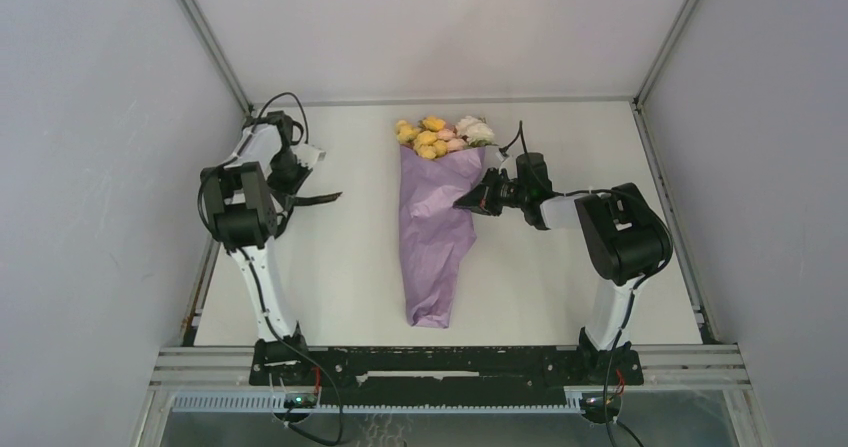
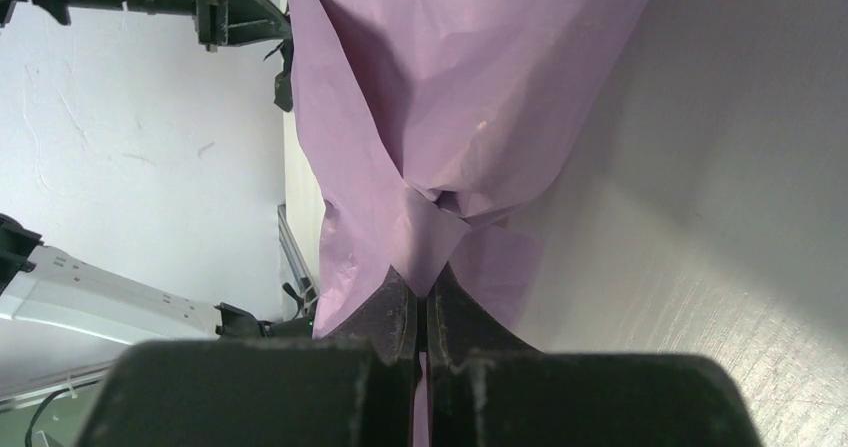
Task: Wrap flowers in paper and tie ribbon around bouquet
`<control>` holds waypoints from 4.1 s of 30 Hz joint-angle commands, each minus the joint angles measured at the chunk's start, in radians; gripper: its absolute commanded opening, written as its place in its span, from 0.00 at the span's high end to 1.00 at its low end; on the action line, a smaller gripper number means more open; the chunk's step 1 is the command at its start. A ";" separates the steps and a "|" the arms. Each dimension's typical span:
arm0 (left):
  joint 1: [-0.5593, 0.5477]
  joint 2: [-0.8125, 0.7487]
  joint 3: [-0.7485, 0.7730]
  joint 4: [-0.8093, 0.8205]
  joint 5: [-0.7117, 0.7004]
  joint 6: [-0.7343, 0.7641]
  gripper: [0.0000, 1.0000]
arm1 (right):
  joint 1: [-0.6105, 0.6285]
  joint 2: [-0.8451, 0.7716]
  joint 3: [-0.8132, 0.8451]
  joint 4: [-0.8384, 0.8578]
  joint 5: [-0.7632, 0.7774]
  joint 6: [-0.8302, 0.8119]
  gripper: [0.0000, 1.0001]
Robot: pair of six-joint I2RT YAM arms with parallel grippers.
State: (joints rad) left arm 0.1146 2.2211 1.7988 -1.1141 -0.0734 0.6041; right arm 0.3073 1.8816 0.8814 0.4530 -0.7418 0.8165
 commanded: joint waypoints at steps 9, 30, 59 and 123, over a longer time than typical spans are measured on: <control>-0.123 -0.492 -0.047 -0.152 0.308 -0.006 1.00 | -0.018 -0.050 -0.002 0.064 -0.012 0.005 1.00; -1.222 -0.651 -0.119 -0.417 0.578 0.101 1.00 | -0.077 -0.074 0.141 -0.050 0.085 0.056 1.00; -1.413 -0.362 0.055 0.511 -0.170 0.028 0.32 | -0.083 -0.065 0.316 -0.167 -0.027 0.068 1.00; 0.173 0.275 0.451 0.151 -0.057 0.293 0.56 | 0.052 -0.107 0.263 -0.551 0.117 -0.258 1.00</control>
State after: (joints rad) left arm 0.2951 2.4706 2.1960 -0.9531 -0.1535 0.8558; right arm 0.3496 1.8645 1.1545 -0.1429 -0.6273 0.5545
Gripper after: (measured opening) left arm 0.554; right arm 0.017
